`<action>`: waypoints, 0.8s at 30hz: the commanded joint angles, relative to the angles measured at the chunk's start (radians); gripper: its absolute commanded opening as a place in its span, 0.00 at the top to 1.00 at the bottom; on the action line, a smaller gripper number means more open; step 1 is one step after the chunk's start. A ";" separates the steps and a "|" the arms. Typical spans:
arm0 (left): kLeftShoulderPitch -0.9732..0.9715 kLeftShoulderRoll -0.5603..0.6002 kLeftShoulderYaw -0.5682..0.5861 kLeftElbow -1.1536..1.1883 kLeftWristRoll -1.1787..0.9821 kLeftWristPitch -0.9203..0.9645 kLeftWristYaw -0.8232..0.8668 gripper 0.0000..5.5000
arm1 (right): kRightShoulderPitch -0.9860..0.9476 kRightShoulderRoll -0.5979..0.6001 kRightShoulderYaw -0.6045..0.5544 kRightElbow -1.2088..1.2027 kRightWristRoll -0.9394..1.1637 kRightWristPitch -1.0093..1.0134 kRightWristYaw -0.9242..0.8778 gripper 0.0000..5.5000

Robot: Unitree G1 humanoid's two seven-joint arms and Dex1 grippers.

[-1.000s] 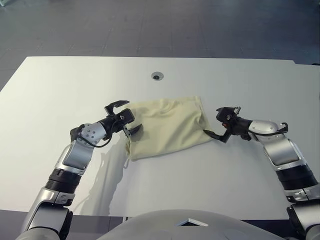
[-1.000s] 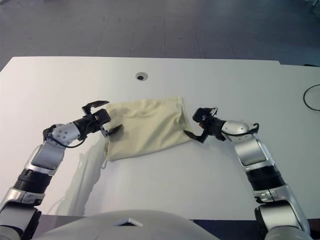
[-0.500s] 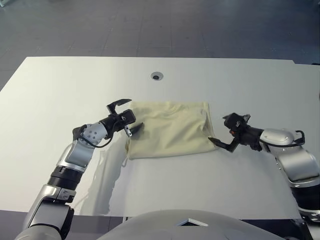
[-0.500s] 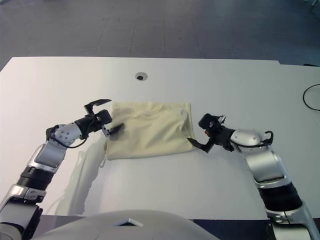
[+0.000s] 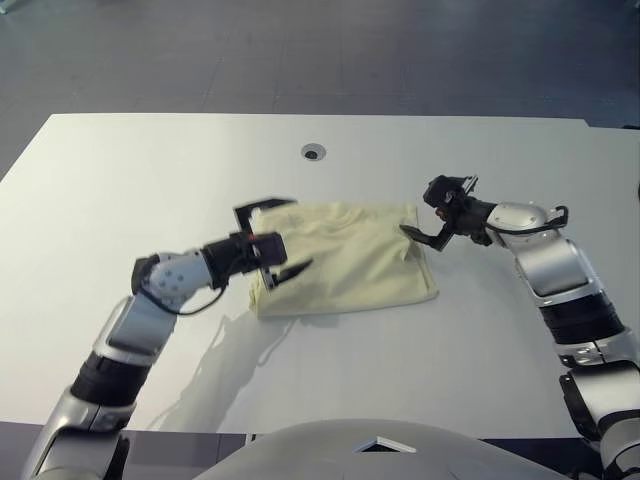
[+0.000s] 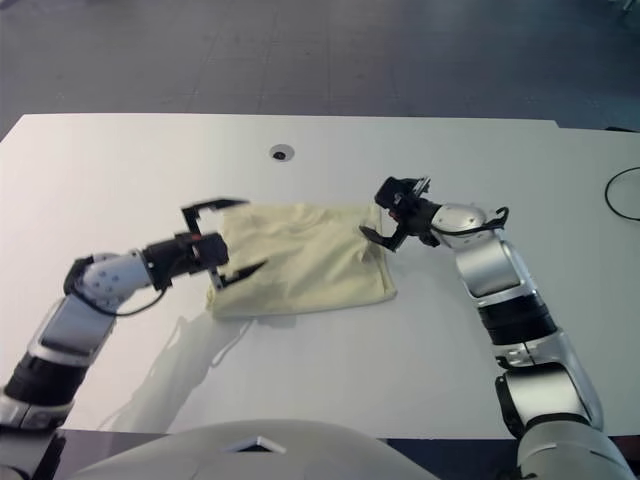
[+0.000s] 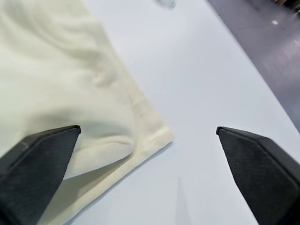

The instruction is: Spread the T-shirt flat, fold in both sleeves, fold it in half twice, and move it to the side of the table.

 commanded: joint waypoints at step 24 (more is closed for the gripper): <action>-0.062 0.087 0.029 0.333 0.183 -0.075 0.061 0.02 | 0.037 -0.156 0.083 0.057 -0.251 -0.425 0.179 0.02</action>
